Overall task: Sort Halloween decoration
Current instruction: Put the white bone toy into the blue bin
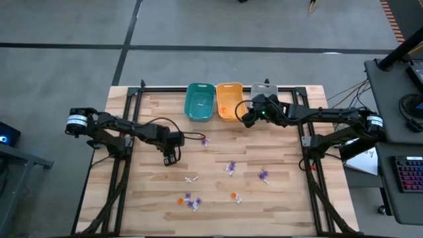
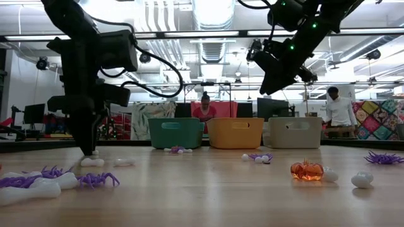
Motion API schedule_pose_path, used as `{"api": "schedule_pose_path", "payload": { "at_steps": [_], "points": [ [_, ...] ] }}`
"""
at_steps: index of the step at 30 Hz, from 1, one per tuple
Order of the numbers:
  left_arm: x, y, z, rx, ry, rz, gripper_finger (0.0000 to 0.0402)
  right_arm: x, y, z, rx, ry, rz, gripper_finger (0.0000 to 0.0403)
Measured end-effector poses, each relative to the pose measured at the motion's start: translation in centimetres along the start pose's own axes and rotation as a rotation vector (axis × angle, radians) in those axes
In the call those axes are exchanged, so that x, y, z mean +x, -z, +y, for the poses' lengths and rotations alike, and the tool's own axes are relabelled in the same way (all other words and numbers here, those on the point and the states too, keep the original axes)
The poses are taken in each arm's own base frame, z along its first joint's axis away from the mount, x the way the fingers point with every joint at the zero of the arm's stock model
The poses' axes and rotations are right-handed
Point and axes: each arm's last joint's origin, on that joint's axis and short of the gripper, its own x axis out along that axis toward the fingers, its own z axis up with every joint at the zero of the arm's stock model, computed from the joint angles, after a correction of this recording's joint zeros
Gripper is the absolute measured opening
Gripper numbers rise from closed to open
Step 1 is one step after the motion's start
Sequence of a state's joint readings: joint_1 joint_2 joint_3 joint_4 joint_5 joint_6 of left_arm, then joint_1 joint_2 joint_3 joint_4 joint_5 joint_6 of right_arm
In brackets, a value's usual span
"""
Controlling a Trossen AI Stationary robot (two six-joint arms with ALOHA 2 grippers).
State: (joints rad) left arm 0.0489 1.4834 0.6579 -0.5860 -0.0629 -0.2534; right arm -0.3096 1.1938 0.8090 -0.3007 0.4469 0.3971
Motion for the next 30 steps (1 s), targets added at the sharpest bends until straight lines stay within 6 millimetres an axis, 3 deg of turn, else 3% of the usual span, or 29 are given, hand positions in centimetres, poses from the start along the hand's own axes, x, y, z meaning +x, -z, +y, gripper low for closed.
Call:
{"api": "schedule_pose_path", "payload": {
  "at_steps": [4, 16, 23, 30],
  "points": [
    [-0.1, -0.1, 0.0, 0.0, -0.005, 0.002, 0.0007, 0.1, 0.2, 0.0, 0.0, 0.002, 0.005, 0.0121],
    [-2.2, -1.4, -0.2, 0.026, 0.002, 0.005, 0.0001, 0.2, 0.7, -0.2, -0.007, 0.007, 0.019, 0.0116],
    [-5.6, -2.3, -0.2, 0.048, 0.02, -0.085, 0.0, 0.2, 0.8, 0.0, -0.012, 0.0, 0.019, 0.0111],
    [-9.7, -4.8, 1.2, 0.052, -0.006, -0.244, 0.0, -0.5, 1.2, 1.3, -0.049, -0.046, 0.017, 0.01]
  ]
}}
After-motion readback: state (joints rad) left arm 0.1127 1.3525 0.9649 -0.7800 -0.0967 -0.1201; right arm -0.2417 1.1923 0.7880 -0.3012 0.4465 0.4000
